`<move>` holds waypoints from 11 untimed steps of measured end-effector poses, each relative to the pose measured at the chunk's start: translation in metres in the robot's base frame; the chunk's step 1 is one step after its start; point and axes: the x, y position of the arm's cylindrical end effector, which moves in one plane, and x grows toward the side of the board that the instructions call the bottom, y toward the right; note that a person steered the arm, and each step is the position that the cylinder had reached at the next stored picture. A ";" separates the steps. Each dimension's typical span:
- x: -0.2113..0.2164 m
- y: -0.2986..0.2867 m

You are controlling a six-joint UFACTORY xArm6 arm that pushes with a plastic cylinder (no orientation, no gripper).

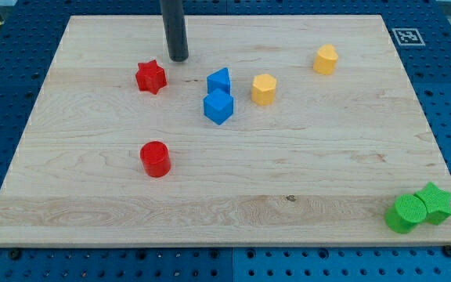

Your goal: Push the blue triangle into the blue cube

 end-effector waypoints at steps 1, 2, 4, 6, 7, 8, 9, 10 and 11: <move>0.003 0.000; 0.022 0.004; 0.043 0.046; 0.061 0.093; 0.088 0.099; 0.111 0.099; 0.117 0.099; 0.117 0.099; 0.105 0.099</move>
